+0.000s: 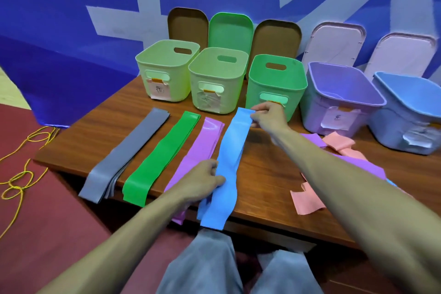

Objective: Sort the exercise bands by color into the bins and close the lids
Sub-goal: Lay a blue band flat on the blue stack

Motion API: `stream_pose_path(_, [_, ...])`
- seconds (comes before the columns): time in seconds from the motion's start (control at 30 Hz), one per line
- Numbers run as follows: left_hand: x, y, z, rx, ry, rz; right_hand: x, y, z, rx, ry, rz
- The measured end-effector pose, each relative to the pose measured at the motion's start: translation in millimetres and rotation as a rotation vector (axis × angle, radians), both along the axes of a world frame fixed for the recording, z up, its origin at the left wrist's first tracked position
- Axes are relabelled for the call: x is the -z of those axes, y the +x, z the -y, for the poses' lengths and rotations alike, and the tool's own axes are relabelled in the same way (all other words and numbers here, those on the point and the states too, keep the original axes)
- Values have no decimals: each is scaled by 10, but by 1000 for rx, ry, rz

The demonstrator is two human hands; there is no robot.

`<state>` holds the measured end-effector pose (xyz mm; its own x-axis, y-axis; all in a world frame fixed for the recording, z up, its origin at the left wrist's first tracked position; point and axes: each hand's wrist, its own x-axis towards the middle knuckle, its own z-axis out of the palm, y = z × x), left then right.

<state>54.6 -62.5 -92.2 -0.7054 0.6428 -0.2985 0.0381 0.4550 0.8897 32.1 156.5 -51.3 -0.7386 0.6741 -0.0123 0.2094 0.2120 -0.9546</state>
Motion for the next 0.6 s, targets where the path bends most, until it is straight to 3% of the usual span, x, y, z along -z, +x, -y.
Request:
stream_pose_path(0.17, [36, -105, -87, 73, -123, -299, 169, -128, -24, -4, 102, 83])
stream_pose_path(0.43, [22, -198, -89, 158, -210, -399, 378, -282, -95, 11, 188, 159])
stream_pose_path(0.6, [60, -185, -80, 190, -335, -479, 469, -303, -99, -26, 341, 227])
